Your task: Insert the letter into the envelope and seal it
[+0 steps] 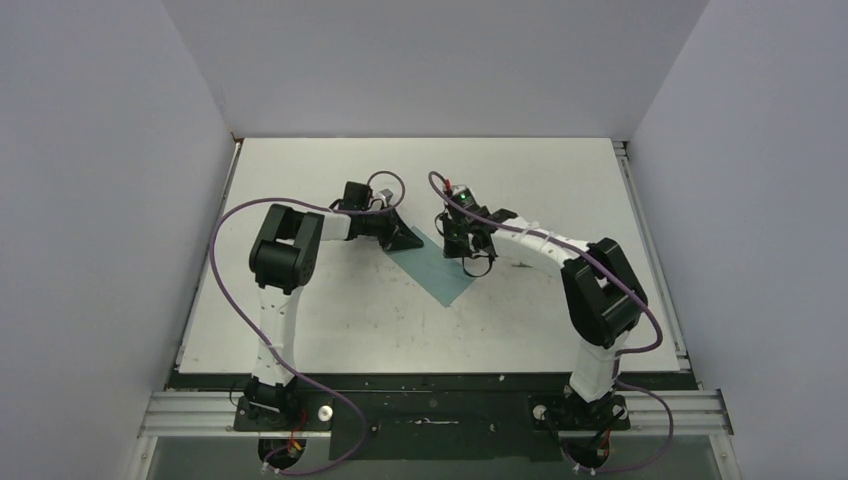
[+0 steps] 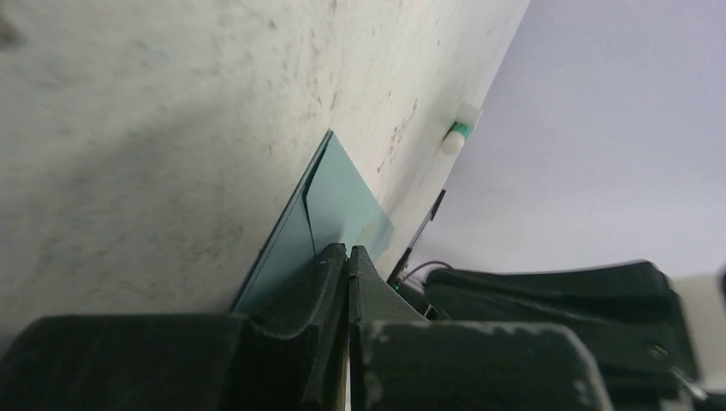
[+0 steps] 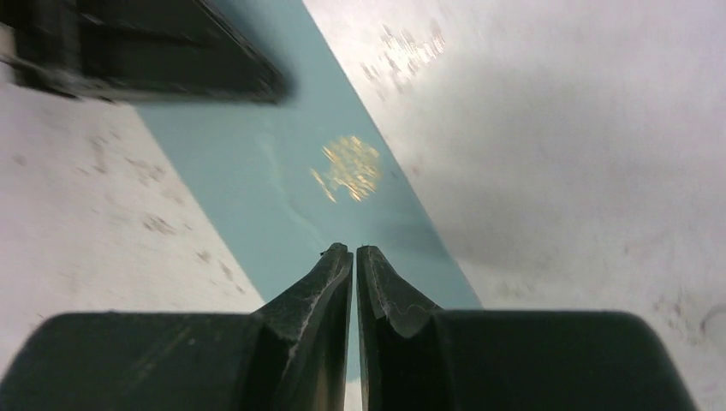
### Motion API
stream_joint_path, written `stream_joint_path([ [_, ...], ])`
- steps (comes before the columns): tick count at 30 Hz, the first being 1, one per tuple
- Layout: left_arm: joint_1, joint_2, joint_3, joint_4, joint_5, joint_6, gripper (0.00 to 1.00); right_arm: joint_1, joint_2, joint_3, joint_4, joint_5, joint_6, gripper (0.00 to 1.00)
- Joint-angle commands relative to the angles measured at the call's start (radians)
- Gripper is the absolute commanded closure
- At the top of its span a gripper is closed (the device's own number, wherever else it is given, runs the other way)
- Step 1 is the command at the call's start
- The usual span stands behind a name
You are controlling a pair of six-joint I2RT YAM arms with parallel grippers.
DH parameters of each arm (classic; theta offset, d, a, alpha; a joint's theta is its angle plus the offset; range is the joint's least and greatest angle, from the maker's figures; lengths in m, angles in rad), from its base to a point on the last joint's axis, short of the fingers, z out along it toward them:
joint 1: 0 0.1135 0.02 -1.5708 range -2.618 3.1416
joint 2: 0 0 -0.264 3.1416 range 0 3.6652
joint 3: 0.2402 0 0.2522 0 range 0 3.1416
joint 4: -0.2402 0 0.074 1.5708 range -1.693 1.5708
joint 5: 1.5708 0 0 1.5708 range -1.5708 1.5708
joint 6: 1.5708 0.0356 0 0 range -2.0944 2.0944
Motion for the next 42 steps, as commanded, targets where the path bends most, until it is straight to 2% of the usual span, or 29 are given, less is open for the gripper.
stream_joint_path([
  [1,0.05,0.003,-0.033,0.237,0.011,-0.126,1.0,0.05,0.093,0.185,-0.001,0.06,-0.038,0.89],
  [3,0.059,-0.024,-0.041,0.347,0.027,-0.202,1.0,0.059,0.133,0.23,0.001,0.063,-0.032,0.89],
  [6,0.063,-0.063,-0.026,0.346,0.004,-0.2,1.0,0.07,0.179,0.266,0.016,0.078,-0.029,0.85],
  [14,0.052,-0.048,0.088,0.005,-0.135,0.06,1.0,0.087,0.265,0.322,0.094,0.13,-0.046,0.84],
  [23,0.014,-0.02,0.158,-0.178,-0.24,0.205,1.0,0.091,0.335,0.352,0.103,0.156,-0.051,0.88],
  [32,-0.031,0.025,0.234,-0.413,-0.416,0.33,1.0,0.096,0.376,0.348,0.023,0.165,-0.042,0.85],
  [38,-0.024,0.034,0.214,-0.441,-0.444,0.322,1.0,0.143,0.335,0.278,-0.025,0.182,-0.117,0.85],
  [42,-0.018,0.039,0.218,-0.439,-0.439,0.316,1.0,0.155,0.283,0.183,-0.012,0.175,-0.101,0.87],
])
